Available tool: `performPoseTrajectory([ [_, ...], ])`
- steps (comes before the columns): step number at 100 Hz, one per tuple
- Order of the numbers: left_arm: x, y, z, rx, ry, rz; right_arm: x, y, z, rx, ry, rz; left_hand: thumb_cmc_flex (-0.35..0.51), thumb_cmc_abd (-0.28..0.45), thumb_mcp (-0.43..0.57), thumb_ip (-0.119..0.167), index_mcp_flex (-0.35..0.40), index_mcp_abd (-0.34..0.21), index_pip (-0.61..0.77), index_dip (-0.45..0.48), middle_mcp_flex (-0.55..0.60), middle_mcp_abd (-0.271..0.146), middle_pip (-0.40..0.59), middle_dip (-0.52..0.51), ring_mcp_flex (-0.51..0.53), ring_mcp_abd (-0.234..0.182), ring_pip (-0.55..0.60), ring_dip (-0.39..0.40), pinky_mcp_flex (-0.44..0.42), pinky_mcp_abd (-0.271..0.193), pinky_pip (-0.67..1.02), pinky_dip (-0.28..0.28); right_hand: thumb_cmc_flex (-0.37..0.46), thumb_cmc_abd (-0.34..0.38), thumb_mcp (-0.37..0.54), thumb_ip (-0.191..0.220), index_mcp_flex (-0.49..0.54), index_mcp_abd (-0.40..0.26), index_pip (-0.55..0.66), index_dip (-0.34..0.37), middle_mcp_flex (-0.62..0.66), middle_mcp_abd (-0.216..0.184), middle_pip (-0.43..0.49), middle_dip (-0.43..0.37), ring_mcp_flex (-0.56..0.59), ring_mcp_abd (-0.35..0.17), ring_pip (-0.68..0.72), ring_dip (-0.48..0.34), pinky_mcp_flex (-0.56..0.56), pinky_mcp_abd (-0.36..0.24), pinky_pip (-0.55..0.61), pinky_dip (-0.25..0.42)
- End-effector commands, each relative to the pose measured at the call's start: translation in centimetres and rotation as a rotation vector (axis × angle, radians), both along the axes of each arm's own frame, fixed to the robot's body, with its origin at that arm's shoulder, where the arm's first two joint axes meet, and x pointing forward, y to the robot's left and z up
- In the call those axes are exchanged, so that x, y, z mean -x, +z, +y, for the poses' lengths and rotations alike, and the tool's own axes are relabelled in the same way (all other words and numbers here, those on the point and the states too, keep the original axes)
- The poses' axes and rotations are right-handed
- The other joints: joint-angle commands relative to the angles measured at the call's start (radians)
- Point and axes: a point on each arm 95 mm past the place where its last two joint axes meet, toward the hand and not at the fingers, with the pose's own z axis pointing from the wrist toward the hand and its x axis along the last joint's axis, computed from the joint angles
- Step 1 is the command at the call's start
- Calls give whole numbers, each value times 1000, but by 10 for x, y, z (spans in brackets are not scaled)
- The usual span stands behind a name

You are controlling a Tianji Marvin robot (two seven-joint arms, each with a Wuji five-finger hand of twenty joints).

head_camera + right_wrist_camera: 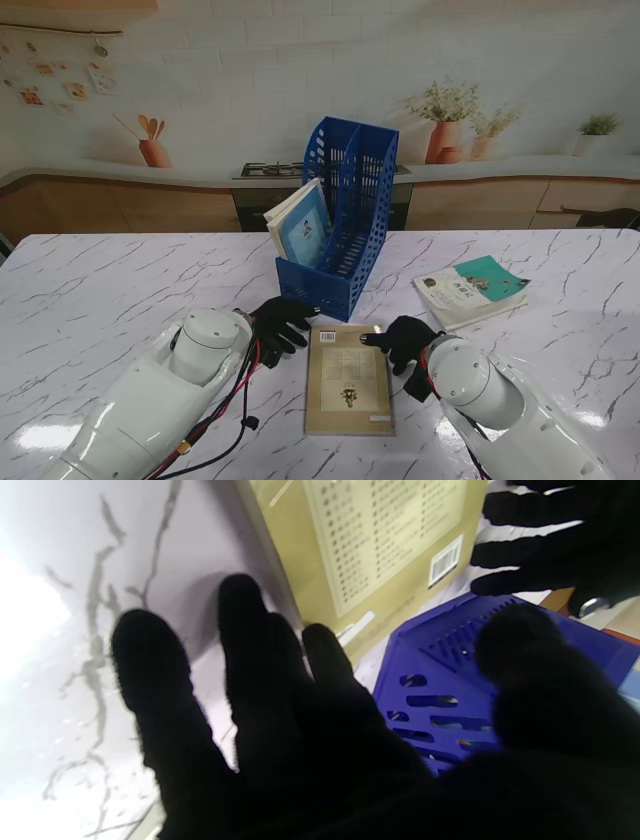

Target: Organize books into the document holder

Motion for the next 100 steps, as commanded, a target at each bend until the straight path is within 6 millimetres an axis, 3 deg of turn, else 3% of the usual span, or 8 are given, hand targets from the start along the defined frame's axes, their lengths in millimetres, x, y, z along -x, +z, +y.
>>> performPoseTrajectory([
  [1,23,-35,-3,-11,-17,97,11,-20,6,-12,13,64,23,23,18,35,-6,91,-7,16,-19,131,-37,-17,-50,146,-78,8,-14,38,-106,25,12,5,9,29,-29,54,-7,-20,-44,63,-63,-24,-33,45,-50,-26,7,-166,1,-11],
  [33,29,-38,-7,70,4,157,11,-26,14,-40,29,82,39,21,46,39,9,80,-4,22,-6,114,0,33,-26,138,-51,50,-4,47,-95,30,31,-10,40,30,-34,59,-11,-24,-58,68,-61,-23,-39,49,-63,-30,2,-172,-9,-16],
  [57,32,-39,-6,99,16,161,12,-29,18,-52,48,83,35,7,64,36,49,63,9,28,30,93,17,50,35,110,-8,86,65,81,-31,55,34,-23,65,30,-34,56,-12,-25,-58,67,-62,-24,-40,49,-66,-30,-2,-176,-18,-21],
  [78,37,-36,-7,165,12,161,12,-29,20,-59,44,74,29,-13,66,29,94,30,25,42,54,48,58,92,82,72,35,130,106,53,25,69,28,-30,86,27,-31,51,-12,-26,-55,64,-63,-24,-37,47,-65,-29,-1,-173,-23,-24],
  [88,38,-35,-9,196,-4,162,13,-28,22,-64,48,69,26,-19,64,26,111,11,33,54,56,29,70,118,71,88,43,149,101,49,34,70,28,-35,94,26,-29,48,-11,-25,-54,60,-63,-25,-36,45,-65,-29,0,-178,-24,-26],
  [94,38,-35,-10,207,-23,162,13,-28,23,-63,51,65,24,-25,61,24,124,-5,39,63,55,12,86,139,85,47,56,161,100,38,35,69,26,-34,98,25,-32,45,-12,-26,-55,57,-64,-25,-36,43,-66,-29,0,-180,-26,-27],
  [100,39,-36,-11,222,-36,161,13,-28,23,-64,49,65,26,-31,60,23,144,-20,50,72,56,10,93,152,83,60,53,164,101,36,33,67,29,-36,102,25,-32,45,-12,-26,-55,57,-64,-25,-38,40,-67,-29,1,-182,-27,-28],
])
